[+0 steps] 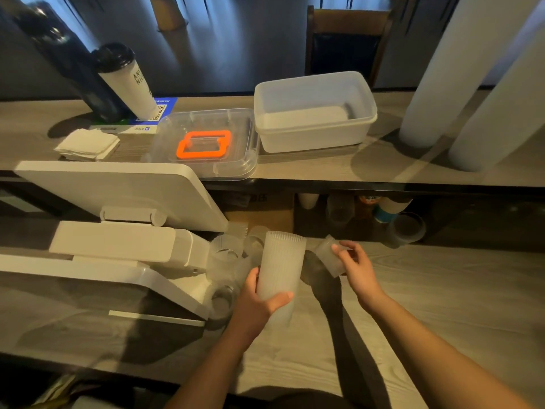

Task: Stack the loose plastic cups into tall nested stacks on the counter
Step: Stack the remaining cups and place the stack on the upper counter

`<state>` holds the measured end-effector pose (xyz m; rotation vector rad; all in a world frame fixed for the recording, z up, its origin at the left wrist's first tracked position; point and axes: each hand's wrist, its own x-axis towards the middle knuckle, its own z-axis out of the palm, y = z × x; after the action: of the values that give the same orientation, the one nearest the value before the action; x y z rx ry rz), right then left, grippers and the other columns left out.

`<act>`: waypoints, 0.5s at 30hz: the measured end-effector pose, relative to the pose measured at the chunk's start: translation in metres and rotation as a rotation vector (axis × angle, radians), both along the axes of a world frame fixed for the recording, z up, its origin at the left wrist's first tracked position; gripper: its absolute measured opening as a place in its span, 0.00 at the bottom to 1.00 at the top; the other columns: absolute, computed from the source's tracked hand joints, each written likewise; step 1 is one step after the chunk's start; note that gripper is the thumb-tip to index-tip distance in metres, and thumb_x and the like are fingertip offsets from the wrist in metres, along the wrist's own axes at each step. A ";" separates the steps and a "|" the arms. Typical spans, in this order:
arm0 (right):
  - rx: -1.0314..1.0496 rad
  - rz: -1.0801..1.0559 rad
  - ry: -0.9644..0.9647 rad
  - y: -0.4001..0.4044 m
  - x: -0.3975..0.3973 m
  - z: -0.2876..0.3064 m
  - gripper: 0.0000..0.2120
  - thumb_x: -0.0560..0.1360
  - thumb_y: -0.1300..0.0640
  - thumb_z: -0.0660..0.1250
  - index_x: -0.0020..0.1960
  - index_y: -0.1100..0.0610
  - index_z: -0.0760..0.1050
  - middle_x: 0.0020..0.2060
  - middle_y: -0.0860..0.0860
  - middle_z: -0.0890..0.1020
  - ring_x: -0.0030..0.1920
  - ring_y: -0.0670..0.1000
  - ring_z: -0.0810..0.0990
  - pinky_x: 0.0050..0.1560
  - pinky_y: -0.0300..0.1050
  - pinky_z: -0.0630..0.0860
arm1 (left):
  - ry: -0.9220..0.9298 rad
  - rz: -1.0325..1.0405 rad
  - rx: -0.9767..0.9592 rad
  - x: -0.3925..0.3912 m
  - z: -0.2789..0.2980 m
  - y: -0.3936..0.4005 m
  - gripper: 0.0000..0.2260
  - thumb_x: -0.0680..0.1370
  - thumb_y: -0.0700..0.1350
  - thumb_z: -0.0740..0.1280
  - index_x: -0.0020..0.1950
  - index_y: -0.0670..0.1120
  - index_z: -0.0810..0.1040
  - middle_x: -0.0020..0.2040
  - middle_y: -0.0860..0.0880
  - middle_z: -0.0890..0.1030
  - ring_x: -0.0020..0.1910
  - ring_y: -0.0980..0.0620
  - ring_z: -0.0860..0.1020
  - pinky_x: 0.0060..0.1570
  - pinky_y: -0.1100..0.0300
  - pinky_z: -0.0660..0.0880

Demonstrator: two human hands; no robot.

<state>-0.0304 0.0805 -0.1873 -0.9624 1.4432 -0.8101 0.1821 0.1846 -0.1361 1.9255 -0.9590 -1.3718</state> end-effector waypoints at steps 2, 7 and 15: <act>-0.004 -0.001 -0.131 0.004 -0.008 0.016 0.25 0.76 0.43 0.68 0.70 0.50 0.69 0.58 0.49 0.78 0.58 0.51 0.79 0.54 0.45 0.78 | -0.010 -0.015 -0.002 -0.003 0.001 0.003 0.49 0.58 0.65 0.75 0.75 0.53 0.63 0.66 0.51 0.74 0.61 0.50 0.76 0.59 0.48 0.79; -0.090 0.059 -0.265 0.004 -0.016 0.048 0.23 0.75 0.41 0.67 0.64 0.54 0.78 0.56 0.54 0.83 0.58 0.56 0.82 0.56 0.48 0.78 | -0.046 -0.066 -0.017 -0.009 0.006 0.011 0.48 0.58 0.65 0.75 0.75 0.53 0.64 0.65 0.51 0.74 0.61 0.50 0.76 0.59 0.47 0.79; -0.224 0.367 0.004 0.008 -0.013 0.085 0.29 0.72 0.44 0.74 0.71 0.47 0.71 0.60 0.46 0.78 0.63 0.42 0.75 0.64 0.42 0.70 | -0.179 -0.145 -0.019 -0.012 0.008 0.030 0.49 0.57 0.66 0.75 0.75 0.56 0.64 0.66 0.54 0.72 0.62 0.52 0.74 0.61 0.48 0.77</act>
<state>-0.0438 0.0888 -0.1028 -1.3529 1.1456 -0.7041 0.1704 0.2150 -0.1281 2.0242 -1.2133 -1.2796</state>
